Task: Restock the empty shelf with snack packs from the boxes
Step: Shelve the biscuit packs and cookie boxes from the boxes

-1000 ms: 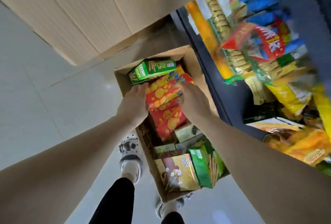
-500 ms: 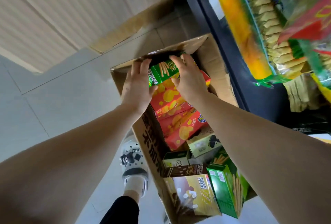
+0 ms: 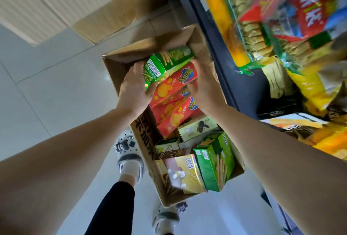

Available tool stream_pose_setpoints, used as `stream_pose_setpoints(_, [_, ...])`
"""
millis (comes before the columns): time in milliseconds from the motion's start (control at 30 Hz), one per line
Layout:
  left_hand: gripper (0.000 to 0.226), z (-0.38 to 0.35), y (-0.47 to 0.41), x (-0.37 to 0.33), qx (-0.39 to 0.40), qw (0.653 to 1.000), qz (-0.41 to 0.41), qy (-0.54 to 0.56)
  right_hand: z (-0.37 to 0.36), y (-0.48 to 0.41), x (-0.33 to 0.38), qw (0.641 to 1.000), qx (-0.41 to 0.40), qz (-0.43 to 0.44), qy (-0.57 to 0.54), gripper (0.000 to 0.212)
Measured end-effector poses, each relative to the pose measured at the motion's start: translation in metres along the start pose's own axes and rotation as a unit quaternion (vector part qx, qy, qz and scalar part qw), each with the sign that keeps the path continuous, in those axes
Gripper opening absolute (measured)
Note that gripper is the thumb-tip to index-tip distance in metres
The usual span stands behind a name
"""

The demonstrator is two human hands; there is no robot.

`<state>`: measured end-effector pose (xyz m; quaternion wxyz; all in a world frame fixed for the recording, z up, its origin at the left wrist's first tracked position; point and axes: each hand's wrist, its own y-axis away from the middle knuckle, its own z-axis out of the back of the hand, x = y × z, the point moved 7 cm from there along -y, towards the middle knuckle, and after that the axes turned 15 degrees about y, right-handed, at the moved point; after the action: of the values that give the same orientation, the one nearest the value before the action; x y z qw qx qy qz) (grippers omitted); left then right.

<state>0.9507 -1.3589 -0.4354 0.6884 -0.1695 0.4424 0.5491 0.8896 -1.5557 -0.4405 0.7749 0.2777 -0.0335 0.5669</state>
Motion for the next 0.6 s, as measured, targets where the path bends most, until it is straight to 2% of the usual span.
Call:
stream_pose_setpoints(167, [0.049,0.002,0.06,0.003,-0.083,0.983,0.113,0.12,-0.024,0.093,-0.054,0.996,0.083,-0.02,0.03,0.056])
stream_pose_setpoints(267, [0.042,-0.01,0.106,0.008,-0.079,0.974,0.147,0.152,-0.058,0.142,-0.068,0.977,0.207,0.003,0.061,0.052])
stream_pose_setpoints(333, [0.044,-0.018,0.135,0.015,-0.069,0.971,0.166,0.16,-0.078,0.163,-0.067,0.959,0.254,0.042,0.12,0.044])
stream_pose_setpoints(367, [0.044,-0.021,0.148,0.021,-0.066,0.969,0.179,0.159,-0.087,0.171,-0.066,0.949,0.267,0.054,0.158,0.048])
stream_pose_setpoints(433, [0.042,-0.027,0.168,0.033,-0.059,0.964,0.209,0.155,-0.095,0.178,-0.063,0.943,0.254,0.051,0.208,0.045])
stream_pose_setpoints(600, [0.037,-0.037,0.192,0.047,-0.055,0.946,0.269,0.174,-0.065,0.178,-0.055,0.965,0.131,0.014,0.226,0.038])
